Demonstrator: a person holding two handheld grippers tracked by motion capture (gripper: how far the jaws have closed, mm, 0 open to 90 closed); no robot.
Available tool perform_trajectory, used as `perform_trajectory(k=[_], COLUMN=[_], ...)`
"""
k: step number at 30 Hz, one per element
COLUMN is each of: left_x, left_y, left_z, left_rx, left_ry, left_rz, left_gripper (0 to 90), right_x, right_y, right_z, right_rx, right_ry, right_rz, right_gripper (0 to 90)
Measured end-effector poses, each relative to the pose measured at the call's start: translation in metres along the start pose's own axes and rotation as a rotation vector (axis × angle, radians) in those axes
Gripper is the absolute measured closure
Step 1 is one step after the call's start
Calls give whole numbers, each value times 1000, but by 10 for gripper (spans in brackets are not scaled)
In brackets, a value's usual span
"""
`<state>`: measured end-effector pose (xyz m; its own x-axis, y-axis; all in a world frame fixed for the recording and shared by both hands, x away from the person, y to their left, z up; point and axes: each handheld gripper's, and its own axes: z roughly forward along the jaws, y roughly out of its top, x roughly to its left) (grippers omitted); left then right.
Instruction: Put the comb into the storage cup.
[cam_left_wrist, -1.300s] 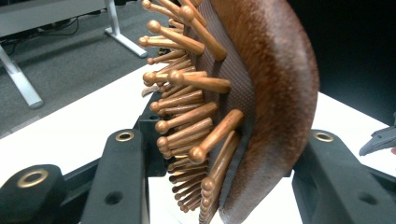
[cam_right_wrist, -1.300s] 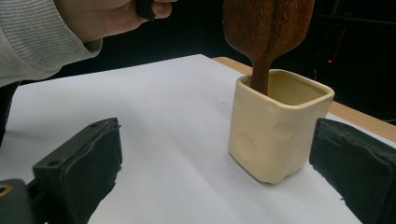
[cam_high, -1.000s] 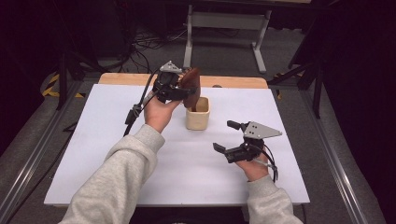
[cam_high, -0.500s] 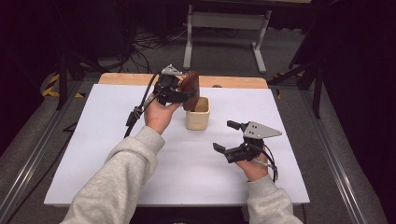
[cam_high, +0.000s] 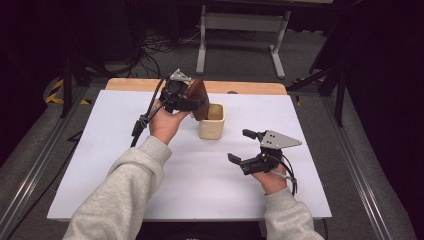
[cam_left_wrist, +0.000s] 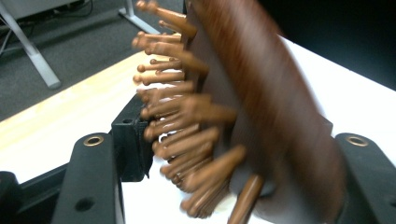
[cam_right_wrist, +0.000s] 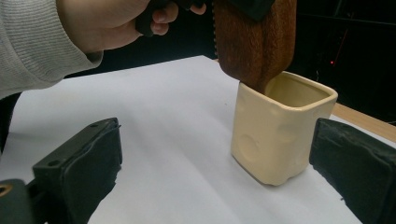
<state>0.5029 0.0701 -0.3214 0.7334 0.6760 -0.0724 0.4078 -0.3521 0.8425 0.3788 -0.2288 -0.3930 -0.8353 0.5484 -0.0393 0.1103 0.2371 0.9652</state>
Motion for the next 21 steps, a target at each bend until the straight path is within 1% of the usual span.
perform_trajectory(k=[1,3,4,5,6,7,8,9,10,11,12,13,14,15,16,17,18,21], left_x=[3,4,6,8,8,9,11,11,13,14,15,15,15,16,16,16,16,14], left_y=[-3,-5,-6,-7,-7,-8,-9,-10,-11,-11,-11,-11,-11,-11,-11,-11,-12,-12], left_z=[-1,-2,-3,-4,-4,-5,-6,-9,-11,-12,-18,-22,-22,-27,-34,-34,-40,-54], left_rx=[-8,-7,-11,-8,-8,-4,-7,-13,-22,-26,-44,-54,-54,-65,-99,-99,-122,-155], left_ry=[-17,-13,4,-2,-2,-8,-10,-4,1,-13,-3,0,0,-1,-19,-19,-26,-29], left_rz=[-22,-27,-16,-27,-27,-33,-27,-30,-22,-27,-21,-20,-20,-9,6,6,30,61], left_gripper=[369,357,332,295,276,237,237,211,161,161,84,57,29,11,4,3,3,3], right_x=[0,0,0,0,0,0,0,0,-1,-1,-1,-1,-1,-1,-1,-1,-1,-1], right_y=[0,0,0,0,0,0,0,0,-1,-1,-1,-1,-1,-1,-1,-1,0,0], right_z=[0,0,0,0,0,0,0,0,0,0,1,1,1,1,0,0,0,0], right_rx=[1,0,0,0,2,2,2,2,2,2,3,4,5,2,1,1,-1,-5], right_ry=[0,0,0,0,-2,-2,-2,-1,-1,-1,-1,-2,-2,-1,-2,-2,-3,-4], right_rz=[0,0,0,1,2,2,2,3,6,6,8,8,6,7,8,8,8,8], right_gripper=[30,30,30,30,30,30,30,29,29,29,28,28,28,28,28,28,28,28])
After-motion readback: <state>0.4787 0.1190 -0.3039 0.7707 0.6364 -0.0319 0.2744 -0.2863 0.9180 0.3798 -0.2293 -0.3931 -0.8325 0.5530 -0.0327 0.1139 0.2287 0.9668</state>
